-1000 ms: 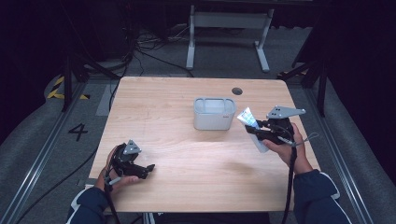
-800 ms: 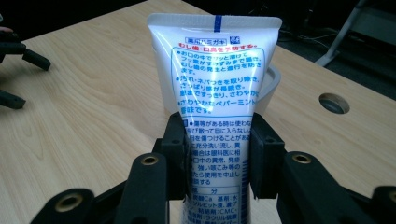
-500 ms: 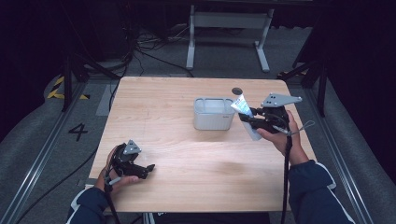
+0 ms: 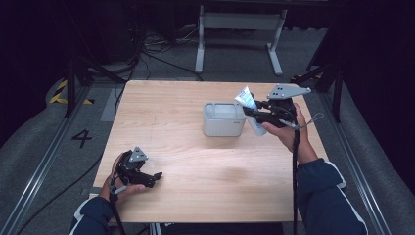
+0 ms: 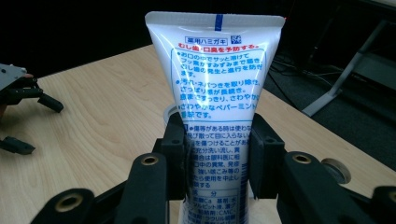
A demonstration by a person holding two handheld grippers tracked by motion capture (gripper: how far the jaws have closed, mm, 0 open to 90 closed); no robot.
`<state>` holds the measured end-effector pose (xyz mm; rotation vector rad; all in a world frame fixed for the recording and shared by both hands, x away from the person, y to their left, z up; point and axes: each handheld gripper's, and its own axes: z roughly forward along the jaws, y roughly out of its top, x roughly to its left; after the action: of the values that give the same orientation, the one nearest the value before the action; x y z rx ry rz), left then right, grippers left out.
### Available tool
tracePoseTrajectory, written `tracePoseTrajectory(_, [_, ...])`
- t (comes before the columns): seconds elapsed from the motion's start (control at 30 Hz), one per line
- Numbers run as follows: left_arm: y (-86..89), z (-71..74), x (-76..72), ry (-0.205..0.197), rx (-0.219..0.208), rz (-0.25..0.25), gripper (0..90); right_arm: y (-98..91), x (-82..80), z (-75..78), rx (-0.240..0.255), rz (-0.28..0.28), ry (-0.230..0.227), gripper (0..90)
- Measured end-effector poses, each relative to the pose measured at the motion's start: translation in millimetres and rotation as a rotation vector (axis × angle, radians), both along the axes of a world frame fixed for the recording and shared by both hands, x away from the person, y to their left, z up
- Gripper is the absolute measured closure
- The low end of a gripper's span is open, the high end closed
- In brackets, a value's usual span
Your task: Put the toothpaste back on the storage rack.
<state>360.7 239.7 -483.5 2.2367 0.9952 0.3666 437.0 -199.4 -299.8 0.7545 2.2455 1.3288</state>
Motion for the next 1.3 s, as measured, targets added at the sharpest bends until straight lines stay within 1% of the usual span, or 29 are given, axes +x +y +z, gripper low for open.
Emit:
tracePoseTrajectory(0.13, [0.0, 0.0, 0.0, 0.000, 0.000, 0.000, 0.4, 6.4, 5.4, 4.4, 0.004, 0.008, -0.005, 65.6])
tracePoseTrajectory(0.23, [0.0, 0.0, 0.0, 0.001, 0.000, 0.001, 0.4, 12.8, 9.8, 6.4, -0.009, 0.009, -0.010, 65.5])
tracePoseTrajectory(0.63, [0.2, 0.0, 0.1, 0.001, -0.001, -0.002, 0.4, 30.0, 25.5, 11.0, 0.021, 0.031, -0.016, 65.5])
tracePoseTrajectory(0.7, [0.0, -0.1, -0.3, 0.006, -0.003, 0.002, 0.5, 32.5, 27.5, 11.1, 0.018, 0.031, -0.022, 65.5])
tracePoseTrajectory(0.73, [0.7, 0.5, 0.8, -0.004, 0.008, -0.007, 0.4, 34.7, 29.4, 10.9, 0.020, 0.034, -0.019, 65.5])
tracePoseTrajectory(0.77, [0.7, 0.5, 0.8, -0.004, 0.008, -0.007, 0.4, 35.9, 30.4, 10.7, 0.025, 0.035, -0.015, 65.5])
tracePoseTrajectory(0.8, [0.1, 0.2, -0.2, 0.010, -0.002, 0.000, 0.4, 37.3, 31.1, 10.6, 0.028, 0.037, -0.012, 65.5])
tracePoseTrajectory(0.83, [0.1, 0.2, -0.2, 0.010, -0.002, 0.000, 0.4, 37.3, 31.1, 10.6, 0.028, 0.037, -0.012, 65.5])
tracePoseTrajectory(0.93, [0.3, 0.0, 0.2, 0.001, 0.001, -0.004, 0.4, 42.6, 35.2, 10.2, 0.026, 0.039, -0.014, 65.4])
tracePoseTrajectory(1.0, [0.2, 0.2, 0.1, 0.004, 0.001, -0.002, 0.4, 43.8, 36.2, 10.1, 0.026, 0.039, -0.015, 65.4])
tracePoseTrajectory(1.07, [0.4, 0.1, 0.5, -0.003, 0.003, -0.004, 0.4, 45.6, 38.4, 9.8, 0.030, 0.042, -0.015, 65.4])
tracePoseTrajectory(1.3, [0.6, 0.4, 0.8, -0.006, 0.007, -0.007, 0.5, 52.1, 46.5, 7.4, 0.042, 0.041, -0.009, 65.4])
